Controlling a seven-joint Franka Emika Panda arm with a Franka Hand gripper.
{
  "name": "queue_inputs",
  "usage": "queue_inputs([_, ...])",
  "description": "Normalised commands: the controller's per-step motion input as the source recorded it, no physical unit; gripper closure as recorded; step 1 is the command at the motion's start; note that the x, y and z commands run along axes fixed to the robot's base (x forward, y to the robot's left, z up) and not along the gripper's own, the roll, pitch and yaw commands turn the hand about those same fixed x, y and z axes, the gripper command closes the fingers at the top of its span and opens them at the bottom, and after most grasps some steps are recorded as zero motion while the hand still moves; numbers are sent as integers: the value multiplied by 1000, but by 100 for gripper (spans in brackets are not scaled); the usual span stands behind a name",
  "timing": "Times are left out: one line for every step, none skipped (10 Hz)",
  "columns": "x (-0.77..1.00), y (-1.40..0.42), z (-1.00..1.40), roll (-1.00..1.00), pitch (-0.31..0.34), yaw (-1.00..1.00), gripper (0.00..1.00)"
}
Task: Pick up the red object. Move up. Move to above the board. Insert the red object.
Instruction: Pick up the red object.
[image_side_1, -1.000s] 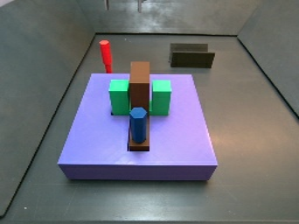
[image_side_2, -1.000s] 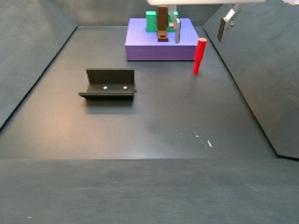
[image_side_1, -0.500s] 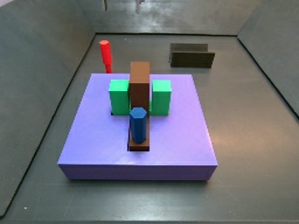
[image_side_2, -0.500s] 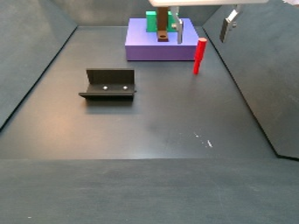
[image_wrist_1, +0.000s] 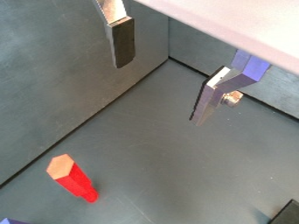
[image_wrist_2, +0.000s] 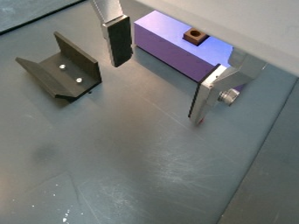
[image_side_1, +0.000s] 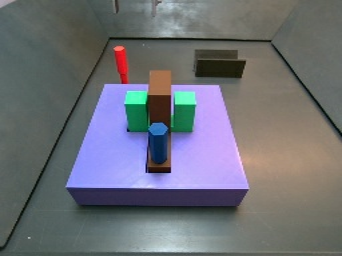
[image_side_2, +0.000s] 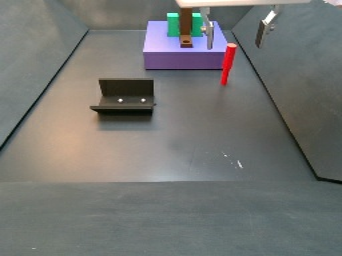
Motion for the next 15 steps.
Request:
queue_inputs([-54, -34, 0, 0, -66, 0, 0])
queue_inputs([-57, -20, 0, 0, -60, 0, 0])
queue_inputs([-43, -9, 0, 0, -53, 0, 0])
queue_inputs([-20, -3, 0, 0, -47, 0, 0])
queue_inputs([0, 0, 0, 0, -41, 0, 0])
queue_inputs([0, 0, 0, 0, -36, 0, 0])
queue_inputs([0, 0, 0, 0, -26, 0, 0])
queue_inputs([0, 0, 0, 0, -24, 0, 0])
queue_inputs([-11, -9, 0, 6, -26, 0, 0])
queue_inputs([-11, -74, 0, 30, -17, 0, 0])
queue_inputs([0, -117, 0, 44, -10, 0, 0])
queue_inputs([-6, -197, 0, 50, -33, 0, 0])
queue_inputs([-91, -203, 0, 24, -86, 0, 0])
queue_inputs([-77, -211, 0, 49, -69, 0, 0])
queue_inputs([-103, -211, -26, 46, -89, 0, 0])
